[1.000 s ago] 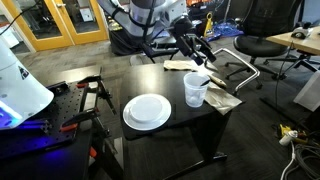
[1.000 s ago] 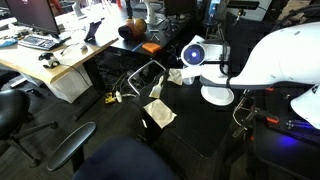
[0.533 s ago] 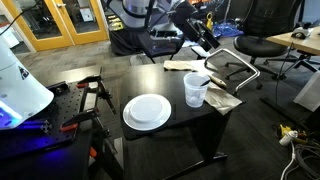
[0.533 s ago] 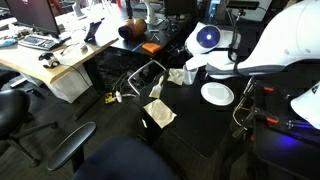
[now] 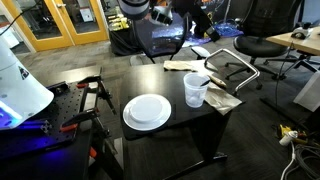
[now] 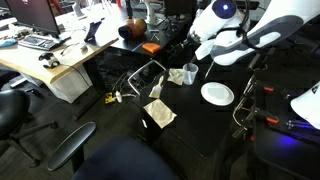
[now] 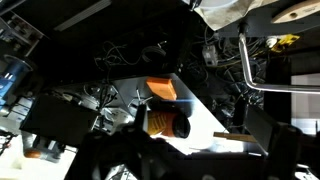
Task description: Remove the black sharpie from the cup, put it on the table, and then put it back in the cup
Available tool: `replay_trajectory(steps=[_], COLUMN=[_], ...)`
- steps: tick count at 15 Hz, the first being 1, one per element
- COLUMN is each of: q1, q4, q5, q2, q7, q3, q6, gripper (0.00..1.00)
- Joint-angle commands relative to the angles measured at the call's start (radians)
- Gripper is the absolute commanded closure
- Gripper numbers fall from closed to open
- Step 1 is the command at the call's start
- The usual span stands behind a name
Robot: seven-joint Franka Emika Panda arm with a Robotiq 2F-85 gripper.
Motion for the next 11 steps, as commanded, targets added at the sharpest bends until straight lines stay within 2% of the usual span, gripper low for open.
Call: replay_trajectory(steps=[1, 7, 8, 11], q1=[-0.045, -0.119, -0.09, -0.104], q4=[-0.051, -0.083, -0.057, -0.059], q5=[-0.016, -0.082, -0.043, -0.048], q2=[-0.218, -0.439, -0.307, -0.328], q7=[-0.22, -0.465, -0.382, -0.39], q3=[0.031, 0.082, 0.065, 0.071], q6=[0.022, -0.039, -0.008, -0.008], gripper=[0.0, 0.0, 0.0, 0.0])
